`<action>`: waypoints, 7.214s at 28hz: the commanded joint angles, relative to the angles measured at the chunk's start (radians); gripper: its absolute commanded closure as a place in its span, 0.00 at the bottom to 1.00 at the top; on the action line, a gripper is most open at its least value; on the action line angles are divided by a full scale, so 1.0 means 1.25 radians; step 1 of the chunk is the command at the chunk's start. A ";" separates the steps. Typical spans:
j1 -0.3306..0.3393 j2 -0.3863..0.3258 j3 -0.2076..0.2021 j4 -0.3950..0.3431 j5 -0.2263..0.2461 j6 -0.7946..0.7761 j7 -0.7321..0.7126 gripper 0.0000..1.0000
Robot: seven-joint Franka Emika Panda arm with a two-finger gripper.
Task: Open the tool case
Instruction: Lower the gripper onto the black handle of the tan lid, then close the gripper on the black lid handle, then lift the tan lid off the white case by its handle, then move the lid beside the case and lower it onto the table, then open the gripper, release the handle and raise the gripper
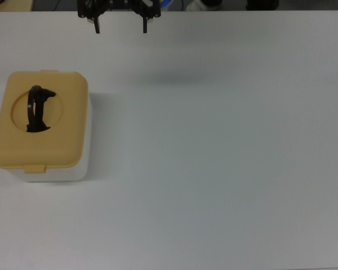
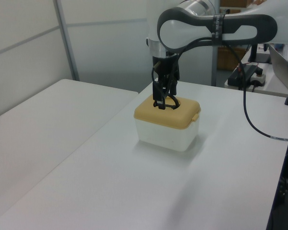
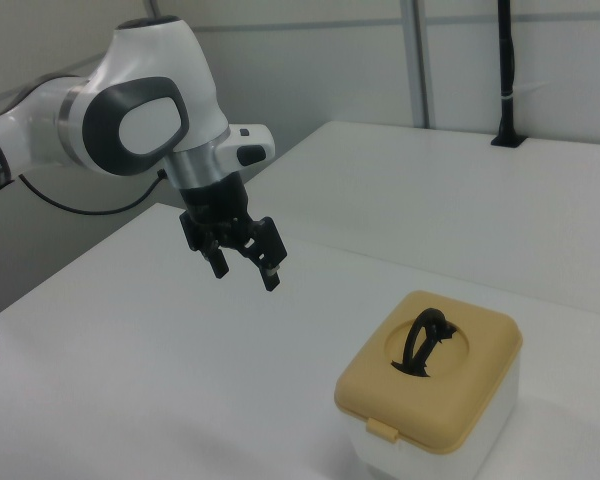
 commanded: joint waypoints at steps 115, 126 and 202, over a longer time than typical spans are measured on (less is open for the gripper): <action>0.063 0.144 0.019 0.046 0.102 0.207 -0.011 1.00; 0.123 0.146 0.020 -0.070 0.065 0.317 0.080 1.00; 0.011 -0.046 0.003 0.003 -0.045 -0.021 0.123 0.00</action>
